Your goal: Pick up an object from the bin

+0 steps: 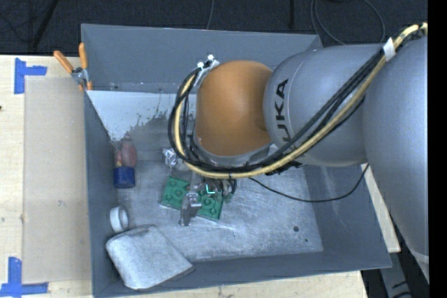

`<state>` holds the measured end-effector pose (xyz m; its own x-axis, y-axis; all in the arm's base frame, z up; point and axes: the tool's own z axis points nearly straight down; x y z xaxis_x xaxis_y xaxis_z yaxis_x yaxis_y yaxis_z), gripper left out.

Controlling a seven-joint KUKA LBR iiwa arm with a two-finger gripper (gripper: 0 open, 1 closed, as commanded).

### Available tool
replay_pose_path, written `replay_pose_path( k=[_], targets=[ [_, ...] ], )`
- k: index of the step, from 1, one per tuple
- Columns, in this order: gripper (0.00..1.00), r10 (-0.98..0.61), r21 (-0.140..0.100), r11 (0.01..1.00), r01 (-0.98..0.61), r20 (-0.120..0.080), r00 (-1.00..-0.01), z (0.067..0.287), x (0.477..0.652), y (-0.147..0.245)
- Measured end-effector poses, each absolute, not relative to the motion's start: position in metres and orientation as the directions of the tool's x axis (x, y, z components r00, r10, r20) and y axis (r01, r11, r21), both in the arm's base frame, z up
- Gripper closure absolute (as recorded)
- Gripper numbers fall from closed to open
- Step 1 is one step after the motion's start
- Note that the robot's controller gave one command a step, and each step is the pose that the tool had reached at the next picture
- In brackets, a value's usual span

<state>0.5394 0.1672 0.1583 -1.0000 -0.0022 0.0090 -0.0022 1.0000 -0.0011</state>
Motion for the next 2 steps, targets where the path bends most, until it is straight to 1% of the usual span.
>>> replay_pose_path(
  k=[1, 2],
  targets=[
    [0.0, 0.222, 0.006, 0.975, 0.222, -0.008, -0.975, 0.072, 0.556, 0.127],
    [0.0, 0.059, 0.004, 0.998, 0.059, -0.003, -0.998, 0.073, 0.588, 0.077]
  ],
)
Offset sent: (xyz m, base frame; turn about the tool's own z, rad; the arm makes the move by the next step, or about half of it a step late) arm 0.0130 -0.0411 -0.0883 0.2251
